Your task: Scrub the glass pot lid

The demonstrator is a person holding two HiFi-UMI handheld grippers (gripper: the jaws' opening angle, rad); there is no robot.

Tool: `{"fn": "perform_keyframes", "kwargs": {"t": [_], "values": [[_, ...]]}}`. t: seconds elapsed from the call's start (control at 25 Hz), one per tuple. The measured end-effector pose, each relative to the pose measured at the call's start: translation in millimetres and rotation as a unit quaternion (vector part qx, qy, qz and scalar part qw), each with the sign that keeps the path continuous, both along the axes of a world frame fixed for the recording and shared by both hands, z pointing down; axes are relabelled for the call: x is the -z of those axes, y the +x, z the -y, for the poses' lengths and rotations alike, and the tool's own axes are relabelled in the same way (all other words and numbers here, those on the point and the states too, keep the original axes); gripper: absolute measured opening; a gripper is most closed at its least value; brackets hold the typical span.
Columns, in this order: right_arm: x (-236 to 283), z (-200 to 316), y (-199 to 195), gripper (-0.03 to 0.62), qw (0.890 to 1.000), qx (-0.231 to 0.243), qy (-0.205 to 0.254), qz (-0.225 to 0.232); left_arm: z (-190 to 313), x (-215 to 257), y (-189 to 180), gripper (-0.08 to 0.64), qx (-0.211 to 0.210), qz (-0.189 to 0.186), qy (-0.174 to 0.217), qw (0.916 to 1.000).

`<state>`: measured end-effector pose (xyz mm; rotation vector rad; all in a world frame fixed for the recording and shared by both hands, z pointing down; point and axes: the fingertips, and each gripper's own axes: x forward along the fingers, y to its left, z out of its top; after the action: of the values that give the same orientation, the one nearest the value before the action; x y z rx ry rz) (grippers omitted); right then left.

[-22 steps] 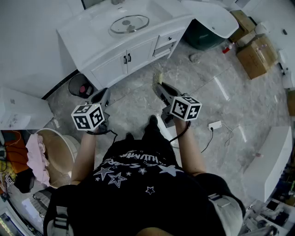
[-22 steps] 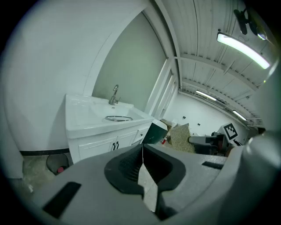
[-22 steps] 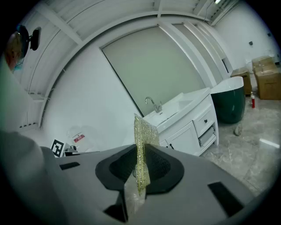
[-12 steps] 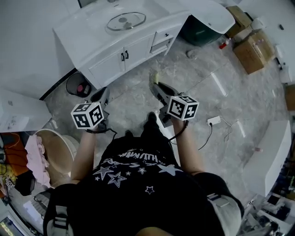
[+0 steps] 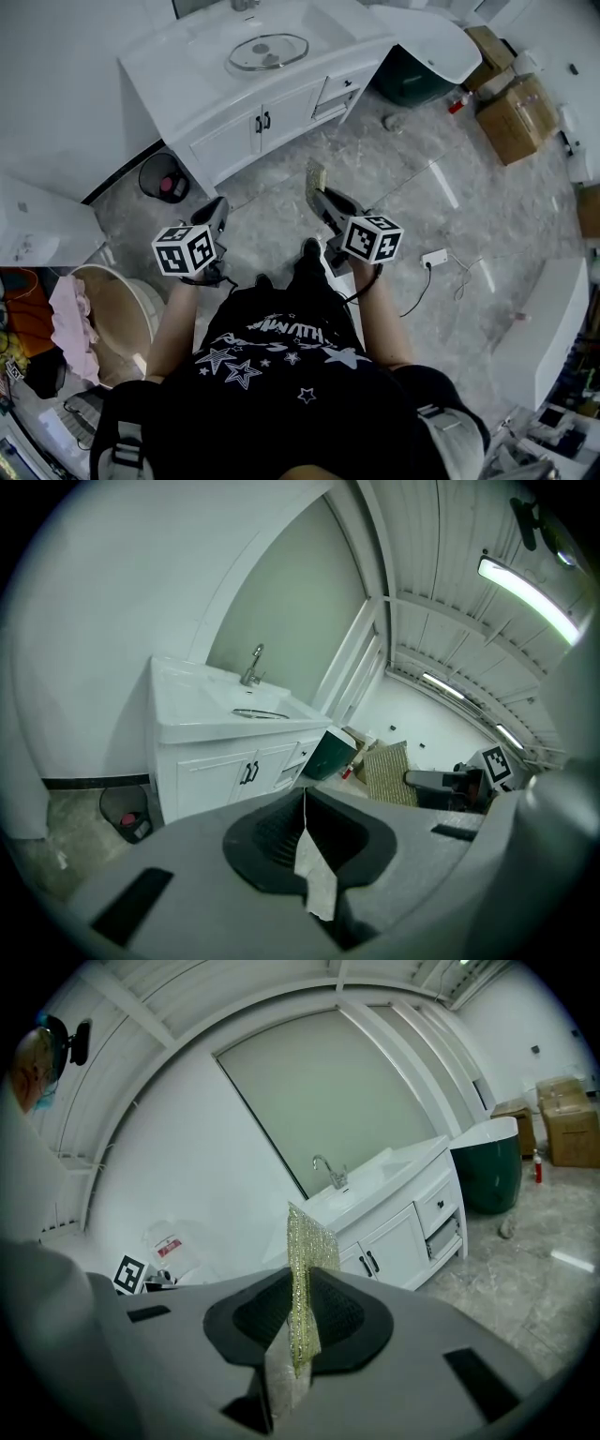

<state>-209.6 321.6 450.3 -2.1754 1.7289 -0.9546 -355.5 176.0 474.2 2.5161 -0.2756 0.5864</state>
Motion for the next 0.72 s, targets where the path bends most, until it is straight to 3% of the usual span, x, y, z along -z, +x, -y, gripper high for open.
{"fn": "perform_keyframes", "kwargs": {"t": [0.4, 0.72], "values": [[2.8, 9.4, 11.6, 0.061, 1.0, -0.019, 0.007, 0.008, 15.4, 0.1, 0.2, 0.012, 0.007, -0.006, -0.012, 0.9999], [-6.7, 37.1, 56.7, 0.061, 1.0, -0.009, 0.011, 0.019, 38.2, -2.0, 34.0, 0.012, 0.026, -0.001, -0.008, 0.9996]]}}
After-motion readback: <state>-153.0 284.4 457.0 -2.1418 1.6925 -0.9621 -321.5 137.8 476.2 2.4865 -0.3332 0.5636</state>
